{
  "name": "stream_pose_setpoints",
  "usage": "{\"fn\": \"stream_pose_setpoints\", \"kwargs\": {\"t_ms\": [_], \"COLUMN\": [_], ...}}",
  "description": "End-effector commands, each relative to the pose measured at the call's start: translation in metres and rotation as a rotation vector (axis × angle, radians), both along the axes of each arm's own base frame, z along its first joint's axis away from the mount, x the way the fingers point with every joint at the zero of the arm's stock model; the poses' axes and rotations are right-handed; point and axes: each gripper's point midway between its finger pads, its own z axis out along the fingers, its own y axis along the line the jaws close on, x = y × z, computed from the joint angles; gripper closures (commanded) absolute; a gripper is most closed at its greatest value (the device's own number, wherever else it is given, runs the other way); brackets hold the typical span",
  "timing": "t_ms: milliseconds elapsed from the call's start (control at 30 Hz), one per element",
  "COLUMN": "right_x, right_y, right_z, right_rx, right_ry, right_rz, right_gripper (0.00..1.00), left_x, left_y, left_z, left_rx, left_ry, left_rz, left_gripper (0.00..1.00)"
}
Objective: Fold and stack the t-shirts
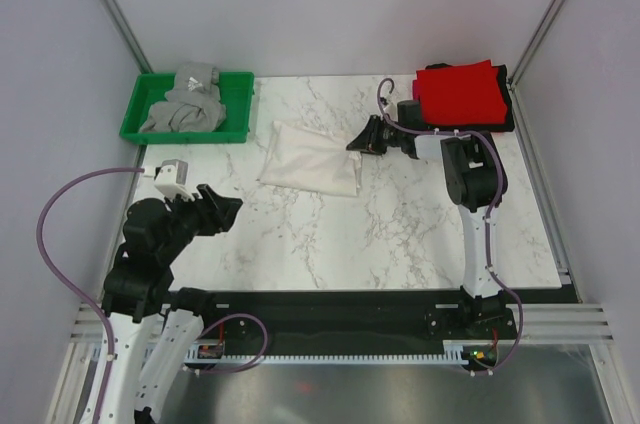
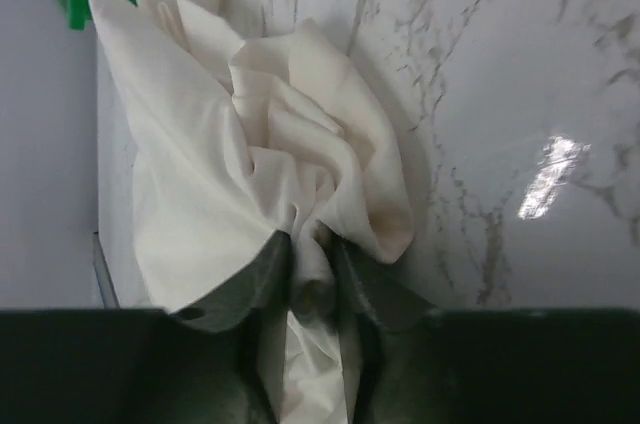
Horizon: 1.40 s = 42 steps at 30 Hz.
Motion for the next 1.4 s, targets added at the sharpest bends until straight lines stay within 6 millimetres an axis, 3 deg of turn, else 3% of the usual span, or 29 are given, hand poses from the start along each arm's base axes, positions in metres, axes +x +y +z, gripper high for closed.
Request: {"fn": "stream_pose_setpoints", "kwargs": {"t_ms": [0, 67, 100, 167, 200, 233, 267, 300, 333, 367, 400, 467, 500, 567, 700, 900, 1200, 1367], "right_x": [-0.039, -0.036, -0.029, -0.028, -0.015, -0.008, -0.016, -0.001, 0.004, -0.003, 0.005, 0.005, 0.013, 0.016, 0.032, 0.039, 0.045, 0.055], "right_y": [0.006, 0.006, 0.006, 0.002, 0.001, -0.006, -0.014, -0.018, -0.027, -0.035, -0.042, -0.063, -0.072, -0.096, -0.130, -0.175, -0.211, -0.230], "right_z": [-0.045, -0.034, -0.015, 0.001, 0.032, 0.040, 0.042, 0.077, 0.087, 0.092, 0.121, 0.130, 0.150, 0.157, 0.204, 0.266, 0.328, 0.337], "right_rx": [0.018, 0.021, 0.029, 0.000, -0.037, -0.095, -0.153, -0.198, -0.251, -0.298, -0.323, -0.440, -0.474, -0.582, -0.704, -0.838, -0.786, -0.775], "right_ry": [0.159, 0.138, 0.102, 0.104, 0.010, -0.015, 0.034, -0.076, -0.098, -0.066, -0.131, -0.156, -0.202, -0.209, -0.320, -0.462, -0.579, -0.595], "right_rz": [0.027, 0.026, 0.019, 0.005, 0.017, -0.003, -0.003, 0.008, -0.015, -0.011, -0.028, -0.043, -0.071, -0.100, -0.179, -0.297, -0.378, -0.423], "right_gripper": [0.81, 1.00, 1.00, 1.00, 1.00, 1.00, 1.00, 1.00, 1.00, 1.00, 1.00, 1.00, 1.00, 1.00, 1.00, 1.00, 1.00, 1.00], "left_x": [0.007, 0.008, 0.008, 0.009, 0.009, 0.009, 0.009, 0.009, 0.009, 0.009, 0.010, 0.011, 0.011, 0.010, 0.011, 0.012, 0.019, 0.021], "left_y": [0.005, 0.007, 0.007, 0.009, 0.009, 0.009, 0.010, 0.010, 0.011, 0.011, 0.011, 0.011, 0.011, 0.014, 0.015, 0.015, 0.014, 0.014], "left_z": [0.005, 0.004, 0.004, 0.003, 0.003, 0.003, 0.003, 0.002, 0.002, 0.002, 0.000, 0.000, 0.000, 0.001, 0.000, -0.004, -0.013, -0.018], "left_rx": [0.023, 0.026, 0.027, 0.026, 0.028, 0.028, 0.028, 0.029, 0.030, 0.030, 0.030, 0.031, 0.033, 0.030, 0.031, 0.034, 0.051, 0.059], "left_ry": [-0.046, -0.047, -0.045, -0.043, -0.045, -0.045, -0.046, -0.043, -0.042, -0.040, -0.032, -0.029, -0.029, -0.034, -0.031, -0.014, 0.042, 0.072], "left_rz": [0.025, 0.035, 0.037, 0.048, 0.049, 0.051, 0.056, 0.057, 0.060, 0.062, 0.062, 0.063, 0.064, 0.079, 0.091, 0.089, 0.090, 0.094], "left_gripper": [0.36, 0.36, 0.36, 0.36, 0.36, 0.36, 0.36, 0.36, 0.36, 0.36, 0.36, 0.36, 0.36, 0.36, 0.36, 0.36, 0.37, 0.38]}}
